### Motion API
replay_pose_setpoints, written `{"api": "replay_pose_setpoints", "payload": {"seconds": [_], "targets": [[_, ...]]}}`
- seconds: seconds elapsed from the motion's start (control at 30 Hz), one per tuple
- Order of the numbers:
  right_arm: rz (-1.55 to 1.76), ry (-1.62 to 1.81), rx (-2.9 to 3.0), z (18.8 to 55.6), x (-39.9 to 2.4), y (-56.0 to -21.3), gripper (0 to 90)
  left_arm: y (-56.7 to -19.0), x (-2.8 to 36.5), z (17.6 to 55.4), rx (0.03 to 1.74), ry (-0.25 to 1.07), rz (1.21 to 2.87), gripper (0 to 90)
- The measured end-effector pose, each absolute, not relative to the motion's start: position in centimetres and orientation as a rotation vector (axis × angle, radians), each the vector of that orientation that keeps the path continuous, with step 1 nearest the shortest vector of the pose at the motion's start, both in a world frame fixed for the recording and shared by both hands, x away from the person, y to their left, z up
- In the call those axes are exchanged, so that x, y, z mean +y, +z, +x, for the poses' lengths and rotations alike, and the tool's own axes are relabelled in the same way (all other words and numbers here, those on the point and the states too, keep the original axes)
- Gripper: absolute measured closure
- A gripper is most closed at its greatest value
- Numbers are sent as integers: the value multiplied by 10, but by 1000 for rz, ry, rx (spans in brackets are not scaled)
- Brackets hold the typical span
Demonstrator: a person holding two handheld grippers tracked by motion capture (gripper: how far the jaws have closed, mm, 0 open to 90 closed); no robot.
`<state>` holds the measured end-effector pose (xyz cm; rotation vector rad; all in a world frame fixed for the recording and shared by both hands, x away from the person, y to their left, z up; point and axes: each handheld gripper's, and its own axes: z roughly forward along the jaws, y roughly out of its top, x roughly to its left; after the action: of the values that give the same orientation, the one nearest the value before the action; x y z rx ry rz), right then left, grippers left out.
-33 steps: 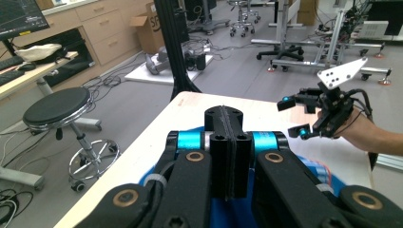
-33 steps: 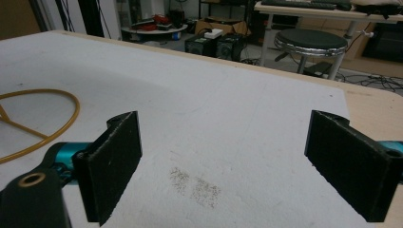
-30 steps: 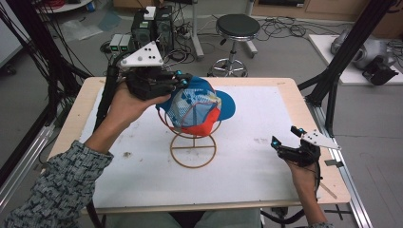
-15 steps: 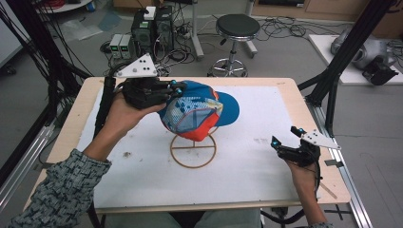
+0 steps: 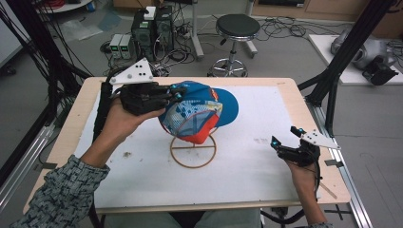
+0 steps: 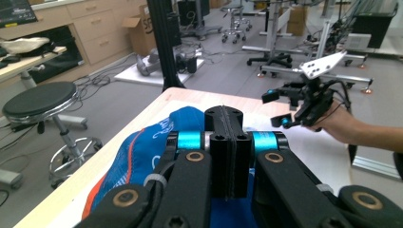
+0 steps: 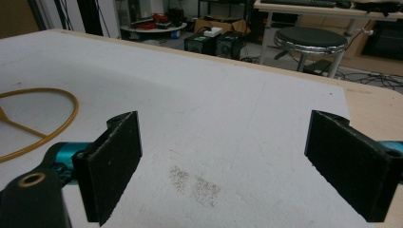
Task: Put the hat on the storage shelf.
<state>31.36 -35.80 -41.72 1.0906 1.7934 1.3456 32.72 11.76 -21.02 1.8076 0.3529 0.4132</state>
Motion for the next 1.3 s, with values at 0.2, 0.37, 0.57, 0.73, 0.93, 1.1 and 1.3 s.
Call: {"api": "replay_pose_setpoints", "payload": {"seconds": [0.2, 0.37, 0.57, 0.73, 0.93, 1.1, 1.3], "targets": [[1092, 1348, 1792, 313, -358, -417, 112, -213, 118, 326, 355, 419, 1813, 895], [1092, 1346, 1792, 313, -358, -417, 112, -225, 120, 331, 377, 410, 1821, 894], [1095, 1345, 1798, 314, -357, -418, 112, -237, 121, 330, 367, 404, 1801, 894], [1090, 1345, 1795, 314, -358, -418, 112, -248, 122, 331, 357, 412, 1780, 894], [1087, 1343, 1797, 314, -358, -418, 112, -258, 122, 333, 347, 407, 1740, 894], [1093, 1343, 1798, 314, -358, -418, 112, -265, 122, 333, 333, 421, 1708, 893], [1090, 1342, 1798, 314, -358, -418, 112, -273, 122, 335, 333, 416, 1675, 851]]}}
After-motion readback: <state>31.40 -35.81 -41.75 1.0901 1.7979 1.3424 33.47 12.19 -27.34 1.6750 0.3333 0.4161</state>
